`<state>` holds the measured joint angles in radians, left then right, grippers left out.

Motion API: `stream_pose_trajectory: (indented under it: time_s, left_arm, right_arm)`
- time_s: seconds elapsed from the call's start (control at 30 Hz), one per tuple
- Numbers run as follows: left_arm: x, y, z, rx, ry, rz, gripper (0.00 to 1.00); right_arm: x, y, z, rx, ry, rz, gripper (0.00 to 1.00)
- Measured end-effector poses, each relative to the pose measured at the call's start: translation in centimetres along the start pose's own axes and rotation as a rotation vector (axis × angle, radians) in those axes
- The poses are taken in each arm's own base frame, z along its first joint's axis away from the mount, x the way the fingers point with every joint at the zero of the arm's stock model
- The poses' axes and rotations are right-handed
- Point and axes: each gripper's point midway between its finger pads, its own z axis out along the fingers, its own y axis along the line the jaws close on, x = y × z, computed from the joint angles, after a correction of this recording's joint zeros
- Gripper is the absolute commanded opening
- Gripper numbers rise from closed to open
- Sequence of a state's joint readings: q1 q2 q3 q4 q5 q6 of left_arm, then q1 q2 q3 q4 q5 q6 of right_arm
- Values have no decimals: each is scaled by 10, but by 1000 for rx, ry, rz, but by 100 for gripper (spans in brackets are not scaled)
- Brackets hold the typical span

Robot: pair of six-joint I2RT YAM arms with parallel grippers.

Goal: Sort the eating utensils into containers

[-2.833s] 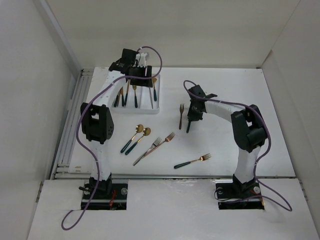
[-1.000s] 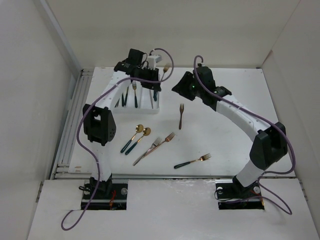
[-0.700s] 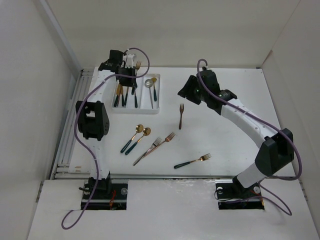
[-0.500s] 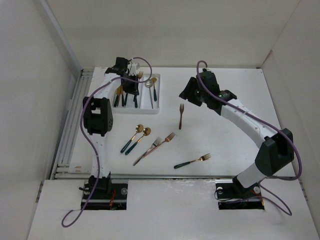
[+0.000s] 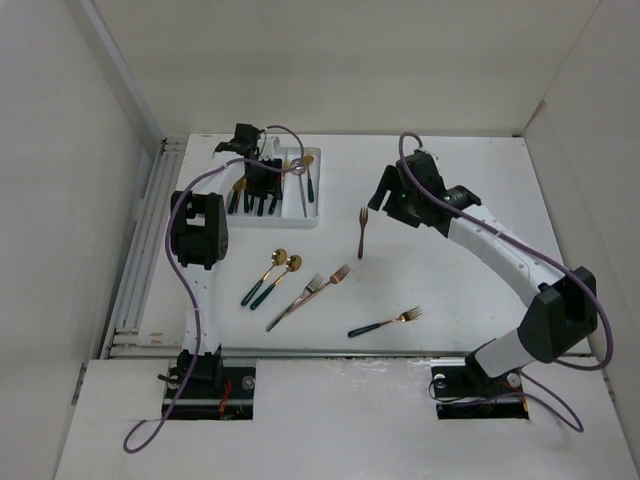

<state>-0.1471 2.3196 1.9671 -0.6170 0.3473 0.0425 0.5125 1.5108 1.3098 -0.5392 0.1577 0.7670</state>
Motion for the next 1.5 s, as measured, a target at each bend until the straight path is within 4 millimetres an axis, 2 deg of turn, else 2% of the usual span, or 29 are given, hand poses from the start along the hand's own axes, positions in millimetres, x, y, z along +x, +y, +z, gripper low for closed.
stream_pose_trajectory:
  time_s: [0.13,0.17,0.27,0.33,0.43,0.57,0.63,0.7,0.73,0.77,0.8,0.9,1.0,1.1,1.37,1.43,1.5]
  left_arm:
    - [-3,0,-6,-15,-12,2,49]
    - [-4,0,-10,-19,-17,3,53]
    - [-16,-4,-28,-32,-60,14,54]
    - [-27,-8,-48,-43,-105,21,58]
    - [-47,-10,-87,-82,-193,25,60]
    - [-68,-3,-143,-181,-314,11,77]
    - [-76,3,-179,-250,-392,-11,77]
    - [-76,10,-213,-309,-457,-49,77]
    - [-76,13,-230,-333,-491,-71,81]
    - [-76,17,-247,-358,-531,-97,95]
    - [-73,22,-264,-382,-566,-120,100]
    - [-63,34,-310,-440,-667,-190,100]
    - [-55,38,-340,-475,-729,-226,100]
    - [-56,36,-347,-481,-745,-230,100]
    - [-44,54,-307,-514,-606,-243,99]
    - [-41,59,-306,-524,-590,-242,99]
    - [-39,64,-308,-536,-585,-243,99]
  right_arm:
    - [7,-15,-18,64,-6,15,78]
    - [13,-19,-23,82,-3,20,78]
    - [35,-30,-38,133,27,48,75]
    - [54,-39,-46,166,55,72,73]
    - [85,-53,-59,216,104,135,68]
    - [127,-54,-74,232,159,241,68]
    - [152,-54,-78,239,200,282,68]
    - [176,-57,-79,261,240,309,68]
    - [188,-58,-79,276,261,321,68]
    - [199,-57,-78,290,281,330,68]
    - [209,-57,-75,304,296,342,67]
    - [235,-59,-66,361,331,369,66]
    - [252,-65,-57,413,345,402,64]
    - [258,-70,-55,442,344,443,63]
    - [270,-92,-54,516,338,509,58]
    - [275,-99,-54,541,340,519,56]
    - [278,-103,-52,562,339,524,48]
